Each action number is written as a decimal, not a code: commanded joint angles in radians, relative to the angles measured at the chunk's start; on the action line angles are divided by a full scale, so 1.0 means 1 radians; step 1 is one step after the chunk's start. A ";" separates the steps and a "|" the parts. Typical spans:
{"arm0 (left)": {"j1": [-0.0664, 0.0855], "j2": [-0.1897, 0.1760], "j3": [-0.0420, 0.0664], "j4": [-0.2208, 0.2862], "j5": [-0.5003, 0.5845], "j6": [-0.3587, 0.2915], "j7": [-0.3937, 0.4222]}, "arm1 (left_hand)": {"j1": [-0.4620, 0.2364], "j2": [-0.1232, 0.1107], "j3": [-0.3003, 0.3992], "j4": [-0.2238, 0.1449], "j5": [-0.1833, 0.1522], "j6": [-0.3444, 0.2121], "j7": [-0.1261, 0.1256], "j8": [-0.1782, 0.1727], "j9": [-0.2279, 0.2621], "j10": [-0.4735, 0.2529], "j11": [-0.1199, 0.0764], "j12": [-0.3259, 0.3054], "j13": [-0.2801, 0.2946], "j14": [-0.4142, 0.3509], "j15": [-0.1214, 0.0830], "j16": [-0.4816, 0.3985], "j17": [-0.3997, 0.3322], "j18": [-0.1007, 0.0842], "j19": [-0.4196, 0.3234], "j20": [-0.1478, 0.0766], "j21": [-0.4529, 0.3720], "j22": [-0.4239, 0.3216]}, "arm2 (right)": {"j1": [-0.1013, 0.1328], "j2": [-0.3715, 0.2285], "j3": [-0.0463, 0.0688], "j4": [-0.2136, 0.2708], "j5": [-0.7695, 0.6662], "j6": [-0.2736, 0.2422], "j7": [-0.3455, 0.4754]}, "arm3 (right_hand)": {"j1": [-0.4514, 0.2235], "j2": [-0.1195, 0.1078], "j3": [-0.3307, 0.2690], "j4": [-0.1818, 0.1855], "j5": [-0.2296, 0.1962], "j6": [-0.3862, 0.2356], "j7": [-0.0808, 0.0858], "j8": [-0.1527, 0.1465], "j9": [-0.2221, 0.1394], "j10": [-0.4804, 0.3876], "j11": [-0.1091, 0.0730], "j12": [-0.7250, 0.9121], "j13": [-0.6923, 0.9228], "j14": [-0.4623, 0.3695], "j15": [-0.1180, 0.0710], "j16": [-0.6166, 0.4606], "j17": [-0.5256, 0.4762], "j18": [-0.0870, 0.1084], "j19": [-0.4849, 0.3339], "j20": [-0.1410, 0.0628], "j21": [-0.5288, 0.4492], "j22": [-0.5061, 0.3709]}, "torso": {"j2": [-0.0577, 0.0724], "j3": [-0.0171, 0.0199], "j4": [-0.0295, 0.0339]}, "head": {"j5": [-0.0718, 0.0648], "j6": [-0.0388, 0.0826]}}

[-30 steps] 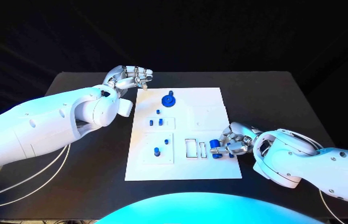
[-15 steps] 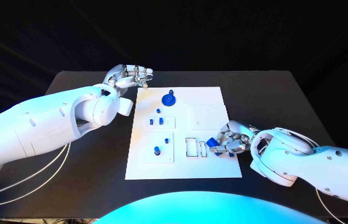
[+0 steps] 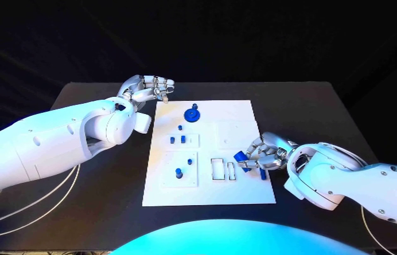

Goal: Assemble the parts on the task board

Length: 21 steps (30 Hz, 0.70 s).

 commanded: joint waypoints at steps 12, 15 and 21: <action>0.000 0.006 0.001 0.006 0.004 0.034 0.014 | -0.008 0.001 -0.002 -0.001 0.003 -0.007 0.000 0.004 0.002 -0.010 0.001 0.006 -0.002 -0.012 -0.001 0.004 -0.002 0.015 -0.008 -0.002 -0.006 -0.002 | 0.012 0.087 0.000 -0.006 0.105 0.078 0.010 | -0.049 0.040 0.009 0.002 -0.023 0.048 -0.029 0.007 -0.009 0.005 -0.007 0.000 0.081 0.081 -0.011 0.004 0.140 -0.011 0.090 -0.012 -0.003 0.248 | 0.002 0.0005 0.0005 | 0.006 -0.003; 0.000 0.006 0.001 0.007 0.004 0.037 0.016 | -0.009 0.000 -0.003 -0.001 0.003 -0.007 0.000 0.004 0.002 -0.011 0.001 0.006 -0.002 -0.013 0.000 0.004 -0.002 0.015 -0.008 -0.002 -0.007 -0.002 | 0.007 0.106 0.000 -0.015 0.104 0.088 0.007 | -0.056 0.040 0.009 0.002 -0.026 0.049 -0.029 0.007 -0.010 0.006 -0.007 0.000 0.082 0.081 -0.011 0.004 0.140 -0.011 0.090 -0.012 -0.003 0.248 | 0.002 0.0007 -0.0004 | 0.007 -0.005; 0.000 0.006 0.001 0.007 0.005 0.040 0.017 | -0.009 0.000 -0.003 -0.001 0.003 -0.007 0.000 0.004 0.002 -0.011 0.001 0.006 -0.002 -0.013 0.000 0.004 -0.002 0.015 -0.008 -0.002 -0.007 -0.002 | -0.002 0.137 0.000 -0.033 0.098 0.097 0.001 | -0.085 0.035 0.003 0.002 -0.039 0.055 -0.030 0.010 -0.011 0.009 -0.006 0.004 0.087 0.081 -0.011 0.004 0.141 -0.011 0.090 -0.011 -0.004 0.248 | 0.001 0.0015 -0.0005 | 0.009 -0.007</action>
